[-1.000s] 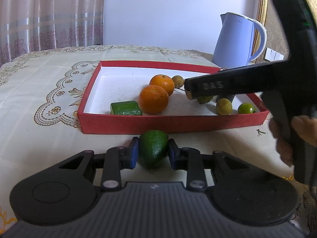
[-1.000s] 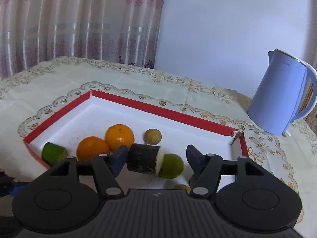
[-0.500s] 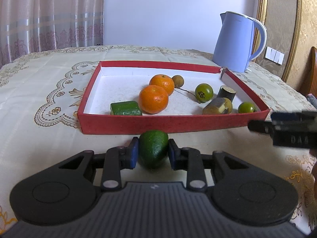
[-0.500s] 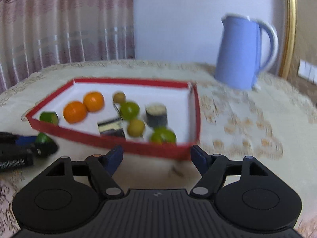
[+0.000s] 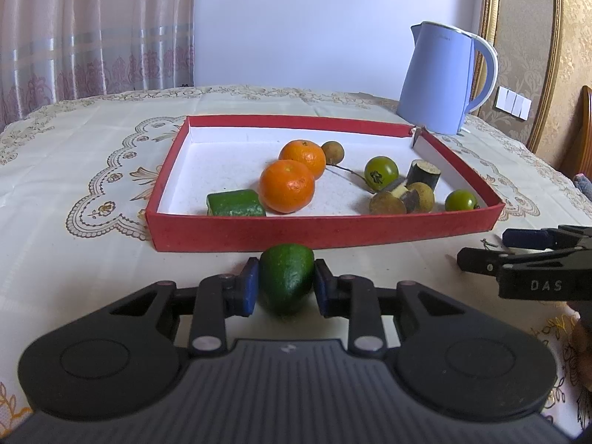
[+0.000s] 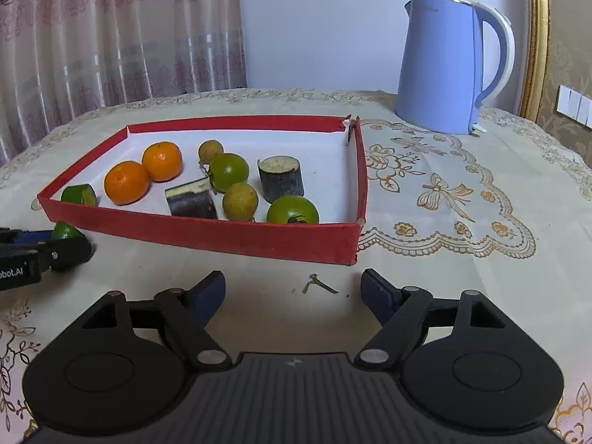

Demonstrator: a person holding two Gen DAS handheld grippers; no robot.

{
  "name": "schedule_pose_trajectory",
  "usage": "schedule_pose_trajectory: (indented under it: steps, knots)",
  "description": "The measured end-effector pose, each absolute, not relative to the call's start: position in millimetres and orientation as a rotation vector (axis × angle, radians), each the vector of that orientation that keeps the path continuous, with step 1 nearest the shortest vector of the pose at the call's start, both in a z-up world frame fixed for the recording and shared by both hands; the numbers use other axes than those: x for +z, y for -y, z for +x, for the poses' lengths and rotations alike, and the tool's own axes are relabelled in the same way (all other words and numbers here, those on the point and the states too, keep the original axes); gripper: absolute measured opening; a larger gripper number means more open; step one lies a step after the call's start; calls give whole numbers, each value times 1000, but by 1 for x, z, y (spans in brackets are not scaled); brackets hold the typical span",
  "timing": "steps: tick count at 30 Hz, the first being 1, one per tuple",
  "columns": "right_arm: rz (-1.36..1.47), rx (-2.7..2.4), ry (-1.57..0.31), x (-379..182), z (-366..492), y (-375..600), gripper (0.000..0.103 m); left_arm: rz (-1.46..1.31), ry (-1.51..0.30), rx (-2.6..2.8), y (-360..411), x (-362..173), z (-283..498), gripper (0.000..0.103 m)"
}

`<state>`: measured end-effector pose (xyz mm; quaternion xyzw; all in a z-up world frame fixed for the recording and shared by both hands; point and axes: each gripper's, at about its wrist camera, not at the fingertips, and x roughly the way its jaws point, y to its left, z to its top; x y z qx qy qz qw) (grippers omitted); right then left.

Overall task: Organize fruits
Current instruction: 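Carry the green fruit into the red tray and open the left tool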

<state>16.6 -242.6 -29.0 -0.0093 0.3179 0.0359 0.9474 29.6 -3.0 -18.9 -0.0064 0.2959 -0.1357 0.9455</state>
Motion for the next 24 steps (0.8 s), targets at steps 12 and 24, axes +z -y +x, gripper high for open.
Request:
schedule_pose_trajectory:
  steps: [12, 24]
  knots:
    - [-23, 76, -662, -31, 19, 241, 92, -24, -604, -294, 3, -6, 26, 27]
    - [-23, 77, -662, -31, 19, 241, 93, 4, -566, -342, 36, 26, 59, 27]
